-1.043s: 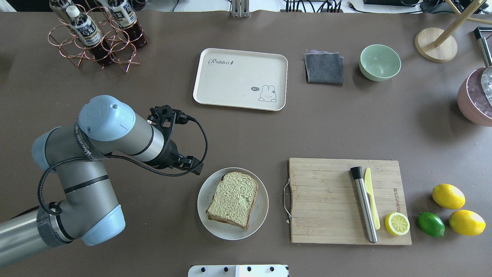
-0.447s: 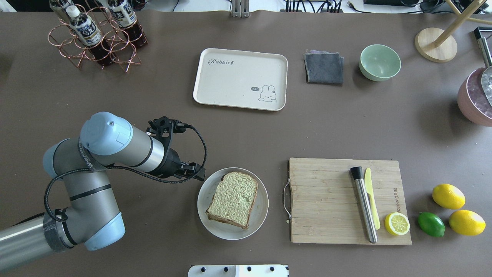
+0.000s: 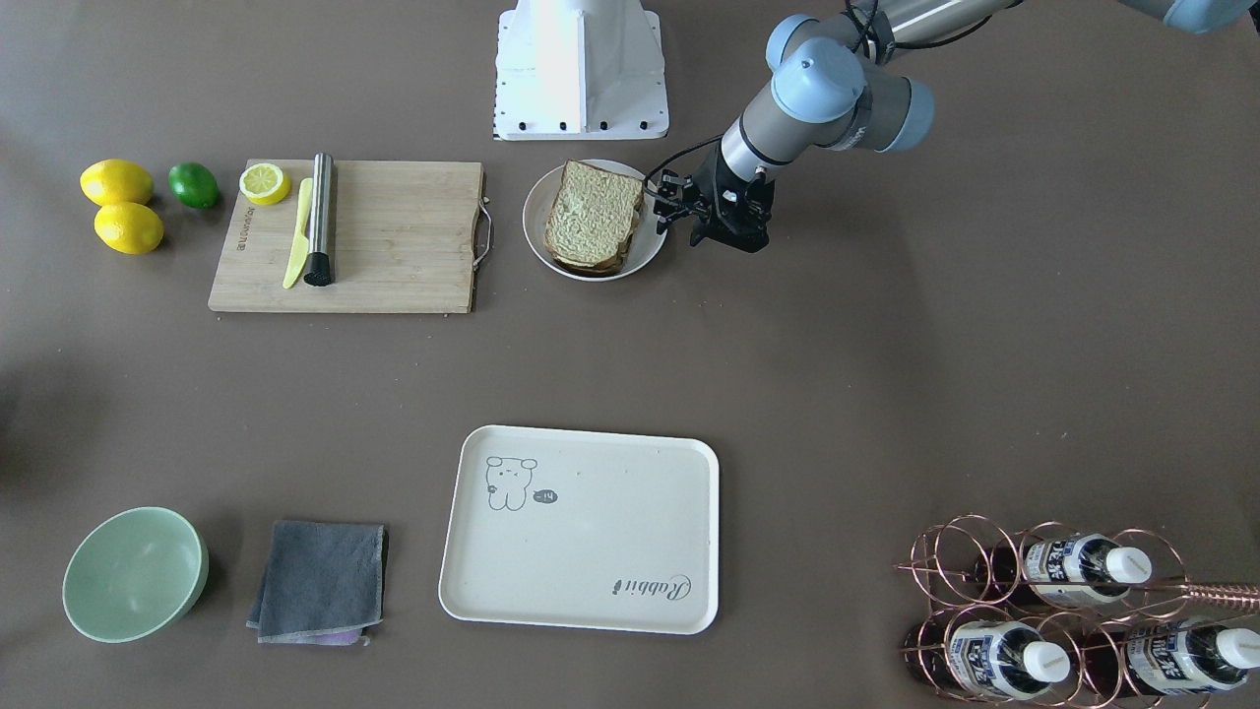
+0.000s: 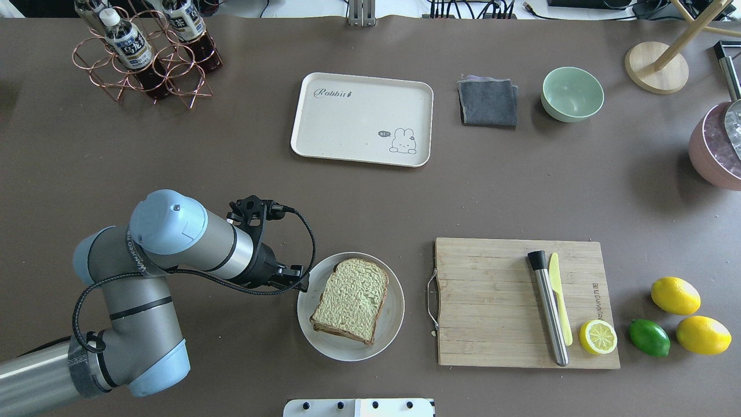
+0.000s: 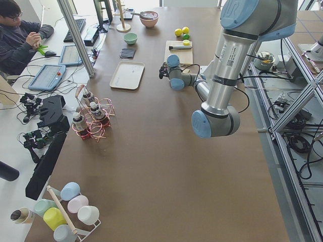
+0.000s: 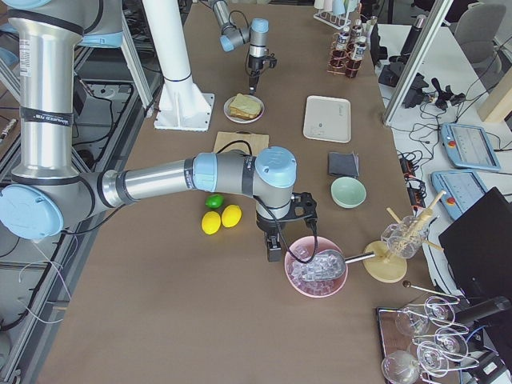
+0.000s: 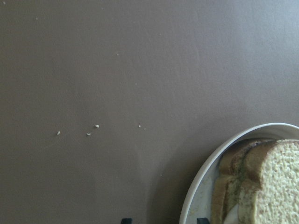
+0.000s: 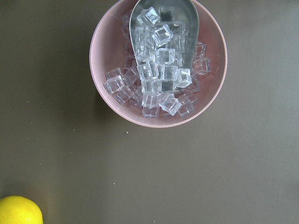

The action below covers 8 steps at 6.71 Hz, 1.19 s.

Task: Make sandwich and place on tray
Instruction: 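Lower the left gripper to the plate rim and grasp it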

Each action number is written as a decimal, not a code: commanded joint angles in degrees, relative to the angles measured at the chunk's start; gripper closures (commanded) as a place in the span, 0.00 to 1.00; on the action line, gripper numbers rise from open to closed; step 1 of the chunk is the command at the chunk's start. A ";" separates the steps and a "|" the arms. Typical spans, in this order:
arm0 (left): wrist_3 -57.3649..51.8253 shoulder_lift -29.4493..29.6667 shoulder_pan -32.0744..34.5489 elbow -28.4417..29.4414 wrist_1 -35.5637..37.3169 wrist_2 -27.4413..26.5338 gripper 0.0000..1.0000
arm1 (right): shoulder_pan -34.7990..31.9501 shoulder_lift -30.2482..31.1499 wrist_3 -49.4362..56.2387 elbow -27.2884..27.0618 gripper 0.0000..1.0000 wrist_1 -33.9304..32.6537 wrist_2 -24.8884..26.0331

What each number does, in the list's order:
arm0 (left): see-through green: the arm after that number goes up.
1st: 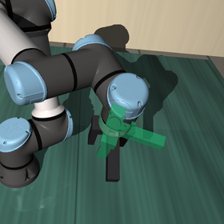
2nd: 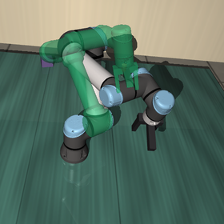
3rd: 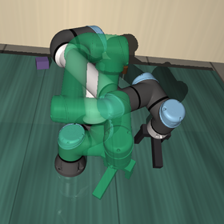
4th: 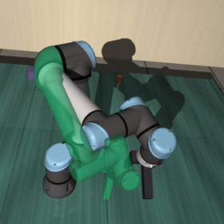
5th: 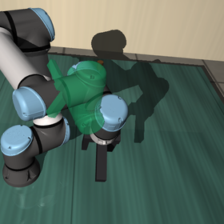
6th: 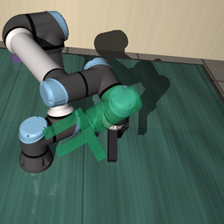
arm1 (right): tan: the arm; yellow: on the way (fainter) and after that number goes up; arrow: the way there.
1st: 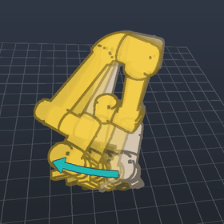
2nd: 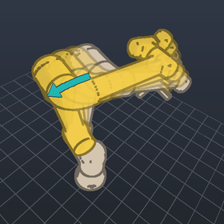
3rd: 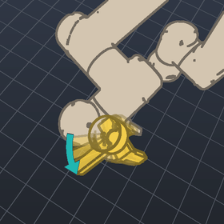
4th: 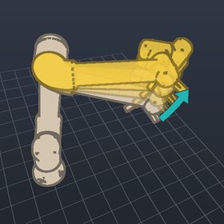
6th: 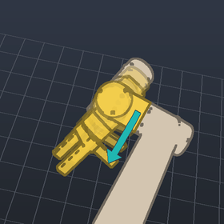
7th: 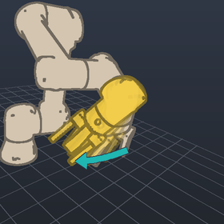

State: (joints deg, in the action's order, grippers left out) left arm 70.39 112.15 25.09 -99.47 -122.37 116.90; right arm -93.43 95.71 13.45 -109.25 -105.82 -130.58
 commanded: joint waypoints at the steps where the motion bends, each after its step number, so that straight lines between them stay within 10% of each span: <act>1: 2.37 -0.09 -2.67 0.15 -1.29 -2.02 0.47 | -0.09 -0.08 0.00 0.00 0.00 0.00 0.06; 3: 3.00 0.00 -2.86 0.15 -1.29 -2.03 0.64 | -0.09 0.01 0.00 0.09 0.00 0.00 0.06; 8: 2.91 0.08 -2.95 0.76 -1.29 -2.73 0.66 | -0.09 0.01 0.00 0.09 0.00 0.00 0.06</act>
State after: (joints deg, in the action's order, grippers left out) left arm 73.30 112.23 22.21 -99.05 -123.66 114.62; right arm -93.51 95.71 13.45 -109.16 -105.82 -130.52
